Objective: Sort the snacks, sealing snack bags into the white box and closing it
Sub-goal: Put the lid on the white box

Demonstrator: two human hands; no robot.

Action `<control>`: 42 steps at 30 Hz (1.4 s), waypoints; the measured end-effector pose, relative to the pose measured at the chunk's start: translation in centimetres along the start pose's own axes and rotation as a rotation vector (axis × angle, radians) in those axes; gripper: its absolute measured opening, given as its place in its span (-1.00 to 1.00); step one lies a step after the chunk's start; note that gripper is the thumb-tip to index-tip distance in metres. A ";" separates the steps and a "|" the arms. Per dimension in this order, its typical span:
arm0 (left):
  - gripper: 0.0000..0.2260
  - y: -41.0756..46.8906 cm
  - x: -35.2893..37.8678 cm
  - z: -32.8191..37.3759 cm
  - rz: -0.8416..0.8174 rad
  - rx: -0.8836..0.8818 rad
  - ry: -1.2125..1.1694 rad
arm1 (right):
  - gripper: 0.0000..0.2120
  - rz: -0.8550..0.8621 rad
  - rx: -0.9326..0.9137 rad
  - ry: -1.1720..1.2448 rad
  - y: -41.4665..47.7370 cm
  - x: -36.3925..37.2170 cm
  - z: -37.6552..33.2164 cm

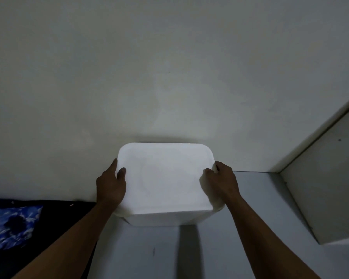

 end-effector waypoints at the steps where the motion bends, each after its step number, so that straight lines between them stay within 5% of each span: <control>1: -0.54 -0.1 -0.1 0.2 -0.025 0.005 -0.003 | -0.74 -0.001 -0.001 -0.006 0.1 0.1 0.1; 8: -0.39 -0.2 0.0 0.6 -0.089 0.130 0.044 | -0.90 -0.023 -0.019 -0.108 -0.5 0.8 0.1; 21: -0.40 0.0 0.0 0.2 -0.048 0.156 0.021 | -0.37 0.045 -0.019 0.067 -0.7 0.6 -0.8; 26: -0.42 0.2 0.2 0.0 -0.045 0.153 0.017 | -0.83 0.043 0.012 -0.006 0.0 0.4 -0.6; 29: -0.42 0.3 0.3 -0.1 -0.045 0.148 0.003 | -0.73 0.061 0.019 0.077 0.2 0.3 -0.1; 34: -0.42 0.3 0.1 0.0 -0.027 0.144 -0.010 | -0.92 0.024 -0.002 0.193 -0.1 -0.8 -0.6; 42: -0.39 0.1 0.0 0.8 -0.061 0.163 0.037 | -0.85 -0.014 0.028 0.172 -0.7 -0.9 1.2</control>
Point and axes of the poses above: each hand's wrist, its own y-axis towards the middle knuckle, its own x-axis out of the palm, z = x × y, the point moved 3 cm from there along y, towards the middle knuckle, and after that the axes turned 10 degrees about y, right-handed, at the moved point
